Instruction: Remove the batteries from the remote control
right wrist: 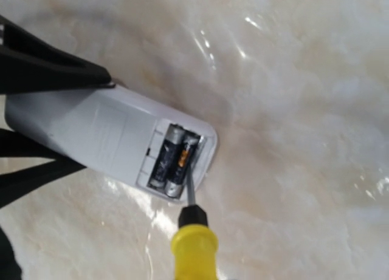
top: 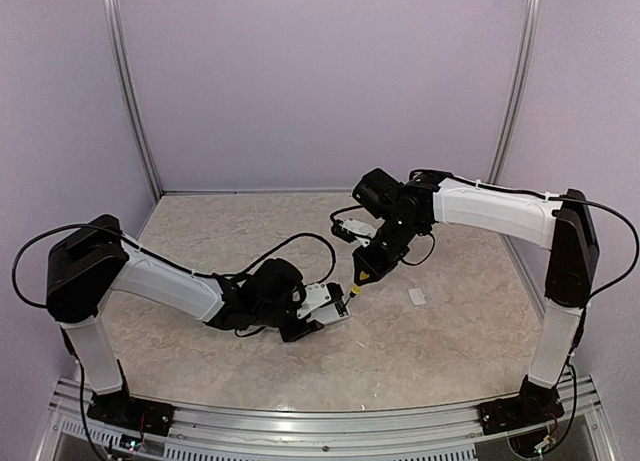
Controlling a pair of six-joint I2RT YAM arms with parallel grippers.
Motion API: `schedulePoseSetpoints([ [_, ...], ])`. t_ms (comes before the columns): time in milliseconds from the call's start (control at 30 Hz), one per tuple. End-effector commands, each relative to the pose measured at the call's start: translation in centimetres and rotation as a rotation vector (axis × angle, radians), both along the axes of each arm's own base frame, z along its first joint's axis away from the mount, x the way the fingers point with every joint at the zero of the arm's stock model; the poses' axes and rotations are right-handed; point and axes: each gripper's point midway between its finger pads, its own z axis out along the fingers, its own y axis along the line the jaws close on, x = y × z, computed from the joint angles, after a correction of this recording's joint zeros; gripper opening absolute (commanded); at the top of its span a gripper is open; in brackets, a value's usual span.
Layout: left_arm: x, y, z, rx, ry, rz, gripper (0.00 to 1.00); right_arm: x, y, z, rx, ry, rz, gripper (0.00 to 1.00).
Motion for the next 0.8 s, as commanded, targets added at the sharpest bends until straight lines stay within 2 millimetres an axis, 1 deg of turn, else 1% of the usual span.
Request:
schedulePoseSetpoints([
  [0,-1.2,0.7,-1.9,0.069,0.04,-0.043,0.07,0.5,-2.0,1.8,-0.092,-0.021,-0.034,0.0],
  [67,-1.2,0.7,-2.0,0.071,0.043,-0.044,0.07,0.5,-1.7,2.7,-0.077,-0.021,-0.04,0.0],
  [167,-1.2,0.6,-2.2,0.073,0.049,-0.045,0.07,0.8,-1.9,3.8,-0.083,-0.032,-0.066,0.0],
  [233,-1.3,0.6,-2.3,0.077,0.053,-0.047,0.07,0.8,-2.3,4.3,-0.101,-0.038,-0.076,0.0],
  [367,-1.4,0.5,-2.6,0.082,0.058,-0.052,0.07,0.7,-2.7,4.5,-0.103,-0.052,-0.072,0.0],
  [467,-1.7,0.5,-2.5,0.086,0.037,-0.08,0.07,0.3,-2.4,3.9,-0.074,-0.076,-0.011,0.0],
  [567,-1.8,0.6,-2.3,0.086,-0.014,-0.106,0.07,-0.1,-1.7,4.1,-0.021,-0.142,0.112,0.0],
  [633,-1.6,0.5,-2.0,0.105,-0.081,-0.131,0.07,-0.6,-1.5,3.9,0.009,-0.168,0.194,0.0],
  [767,-1.0,0.2,-1.6,0.196,-0.219,-0.158,0.07,-1.1,-1.2,3.5,0.034,-0.226,0.305,0.0],
])
